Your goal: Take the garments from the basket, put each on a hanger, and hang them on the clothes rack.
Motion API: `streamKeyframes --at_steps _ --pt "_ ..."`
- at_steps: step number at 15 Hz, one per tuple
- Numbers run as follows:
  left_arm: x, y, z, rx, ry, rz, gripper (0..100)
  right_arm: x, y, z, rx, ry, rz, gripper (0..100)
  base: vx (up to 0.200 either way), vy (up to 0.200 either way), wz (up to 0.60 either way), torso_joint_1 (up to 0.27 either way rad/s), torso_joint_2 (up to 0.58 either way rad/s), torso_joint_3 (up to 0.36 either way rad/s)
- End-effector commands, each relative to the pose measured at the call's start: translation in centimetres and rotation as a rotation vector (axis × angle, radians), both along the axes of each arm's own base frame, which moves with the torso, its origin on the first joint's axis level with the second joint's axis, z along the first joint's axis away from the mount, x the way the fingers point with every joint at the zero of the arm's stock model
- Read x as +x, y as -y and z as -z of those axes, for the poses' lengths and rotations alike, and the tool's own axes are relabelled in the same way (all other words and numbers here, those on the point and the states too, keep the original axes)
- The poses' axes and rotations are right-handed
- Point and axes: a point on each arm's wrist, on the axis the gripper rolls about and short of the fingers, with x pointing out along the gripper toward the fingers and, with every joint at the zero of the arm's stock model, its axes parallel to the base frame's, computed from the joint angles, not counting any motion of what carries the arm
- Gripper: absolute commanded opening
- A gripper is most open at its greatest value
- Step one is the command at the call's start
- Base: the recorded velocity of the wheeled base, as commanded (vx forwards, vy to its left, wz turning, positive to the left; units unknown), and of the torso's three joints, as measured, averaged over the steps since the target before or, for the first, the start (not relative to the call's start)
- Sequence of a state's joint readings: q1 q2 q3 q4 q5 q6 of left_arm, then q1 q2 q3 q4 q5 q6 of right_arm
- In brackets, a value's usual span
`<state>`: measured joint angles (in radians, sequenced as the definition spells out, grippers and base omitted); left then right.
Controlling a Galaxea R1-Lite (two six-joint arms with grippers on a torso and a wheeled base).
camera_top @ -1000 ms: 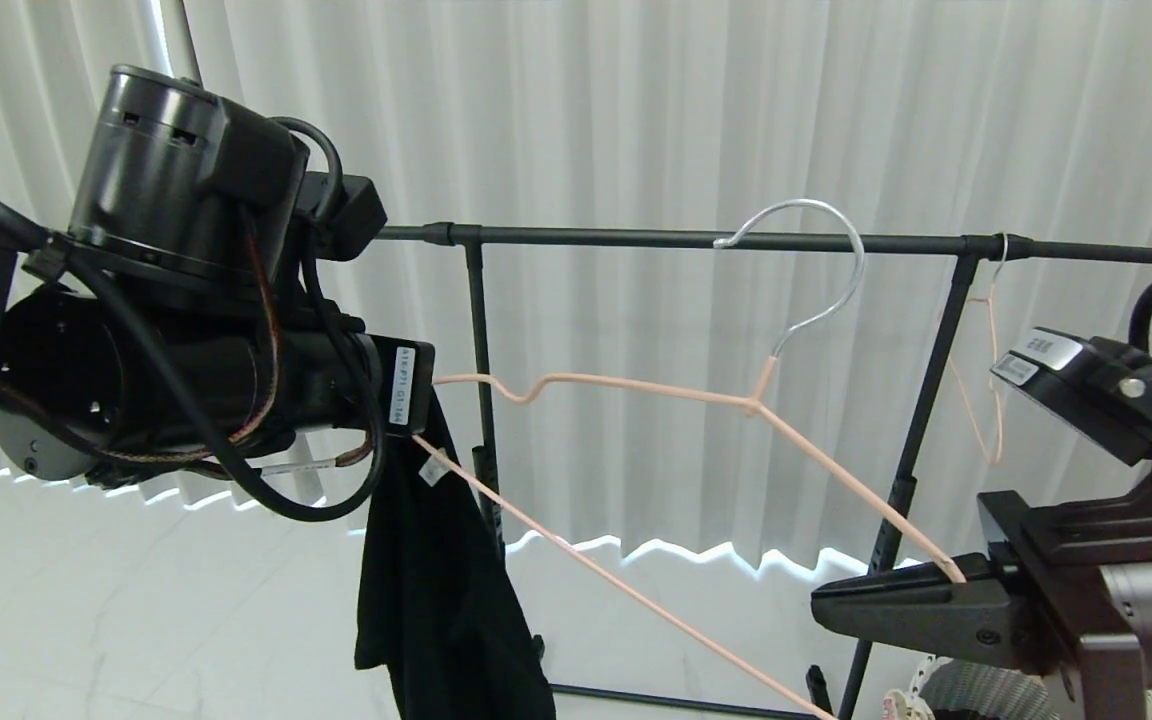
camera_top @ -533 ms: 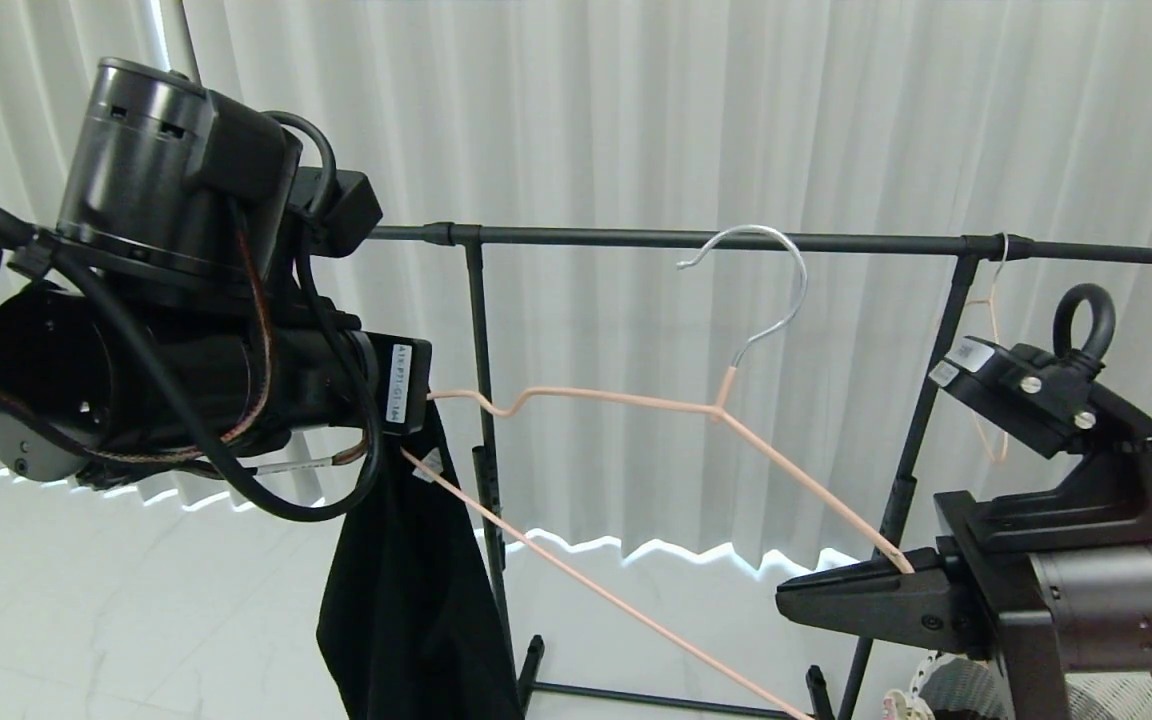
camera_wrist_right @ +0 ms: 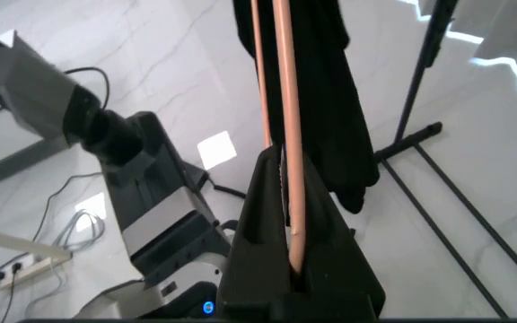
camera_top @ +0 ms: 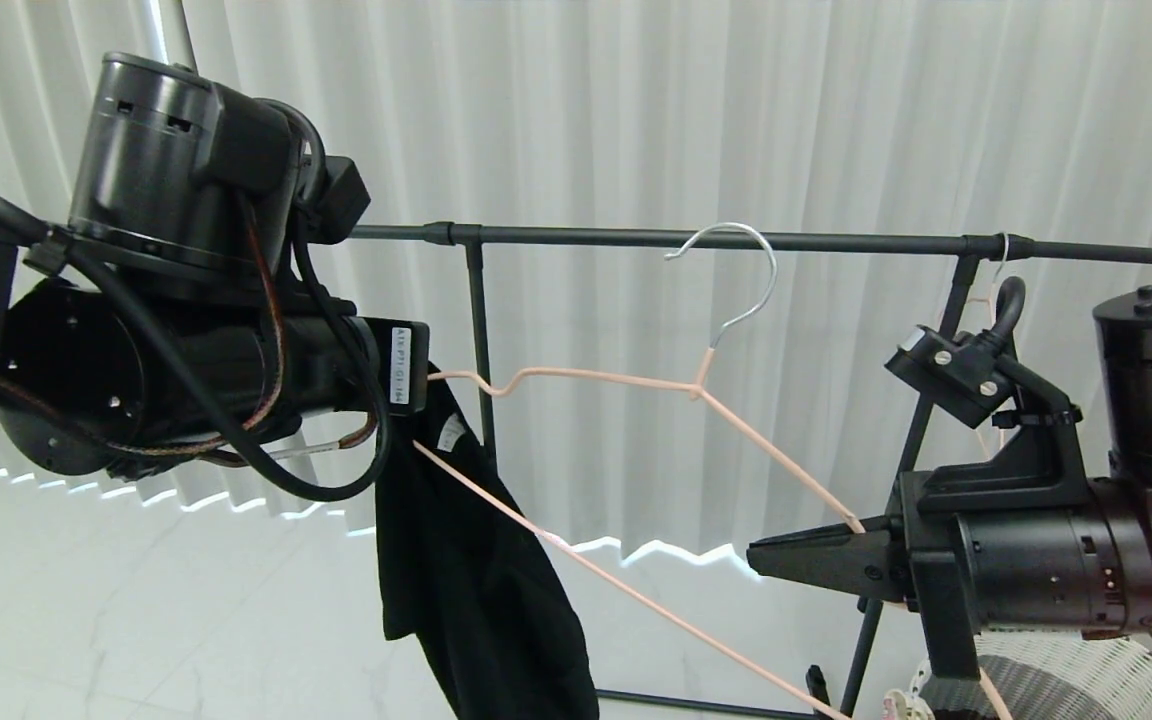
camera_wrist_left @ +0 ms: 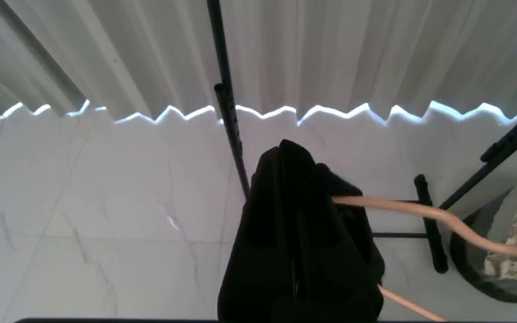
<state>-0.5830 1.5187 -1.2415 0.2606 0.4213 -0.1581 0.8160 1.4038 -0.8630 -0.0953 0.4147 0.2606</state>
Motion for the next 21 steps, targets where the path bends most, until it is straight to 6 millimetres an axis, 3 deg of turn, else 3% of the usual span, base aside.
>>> streamKeyframes --at_steps 1,4,10,18,21 --pt "0.0 0.0 0.1 0.001 -0.001 -0.003 0 0.3 0.1 0.0 0.000 -0.001 0.010 0 0.000 0.000 0.00 0.000 0.00 0.000" --pt "-0.4 0.4 -0.1 -0.005 0.004 0.017 0 0.7 -0.2 -0.4 0.007 0.008 0.015 0 0.000 0.000 0.00 0.000 0.00 0.000" --pt "-2.5 3.2 -0.7 -0.093 0.005 0.113 0 1.7 -2.4 0.1 -0.012 -0.010 -0.017 0 0.000 0.000 0.00 0.000 0.00 0.000" --pt "-3.4 5.3 -1.3 -0.114 0.015 0.206 0 1.5 -5.4 0.6 -0.025 -0.022 -0.091 0 0.000 0.000 0.00 0.000 0.00 0.000" --pt "-4.2 6.0 -1.9 -0.133 0.025 0.256 0 1.9 -6.1 1.2 -0.038 -0.009 -0.038 0 0.000 0.000 0.00 0.000 0.00 0.000"
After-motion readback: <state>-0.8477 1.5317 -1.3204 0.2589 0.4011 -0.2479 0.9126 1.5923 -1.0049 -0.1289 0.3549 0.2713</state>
